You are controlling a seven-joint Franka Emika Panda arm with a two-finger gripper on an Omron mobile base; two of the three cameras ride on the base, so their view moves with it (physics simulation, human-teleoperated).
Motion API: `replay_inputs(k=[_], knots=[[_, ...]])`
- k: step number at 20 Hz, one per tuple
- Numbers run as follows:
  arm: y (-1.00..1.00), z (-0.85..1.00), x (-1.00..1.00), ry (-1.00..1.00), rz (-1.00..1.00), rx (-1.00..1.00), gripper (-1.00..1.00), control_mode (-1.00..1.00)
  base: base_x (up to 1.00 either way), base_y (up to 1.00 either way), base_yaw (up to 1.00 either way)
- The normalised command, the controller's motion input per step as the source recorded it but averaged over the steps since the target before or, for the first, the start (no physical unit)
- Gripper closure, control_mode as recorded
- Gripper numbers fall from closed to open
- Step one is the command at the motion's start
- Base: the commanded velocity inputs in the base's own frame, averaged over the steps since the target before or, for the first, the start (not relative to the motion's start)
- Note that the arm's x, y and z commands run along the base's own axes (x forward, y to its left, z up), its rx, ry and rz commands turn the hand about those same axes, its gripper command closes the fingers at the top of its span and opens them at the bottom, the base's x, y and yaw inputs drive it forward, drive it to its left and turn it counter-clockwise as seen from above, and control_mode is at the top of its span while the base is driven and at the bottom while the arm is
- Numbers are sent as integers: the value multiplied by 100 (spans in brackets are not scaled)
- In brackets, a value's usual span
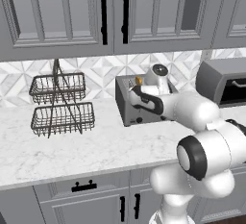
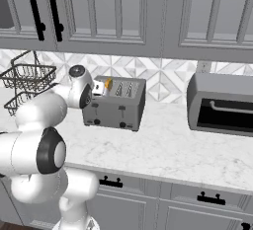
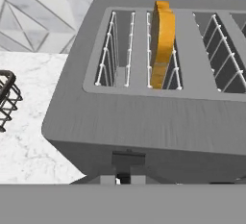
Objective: Start the toaster. Once the lever pops up, take the bread to the plate on the dining counter.
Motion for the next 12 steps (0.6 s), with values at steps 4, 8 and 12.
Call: replay_inputs(k=[4, 8, 12], knots=[[0, -32, 11, 0, 0, 0, 100, -100, 0, 0, 0], [0, -23, 2, 0, 0, 0, 100, -100, 0, 0, 0], [0, -8, 22, 0, 0, 0, 100, -100, 0, 0, 0]])
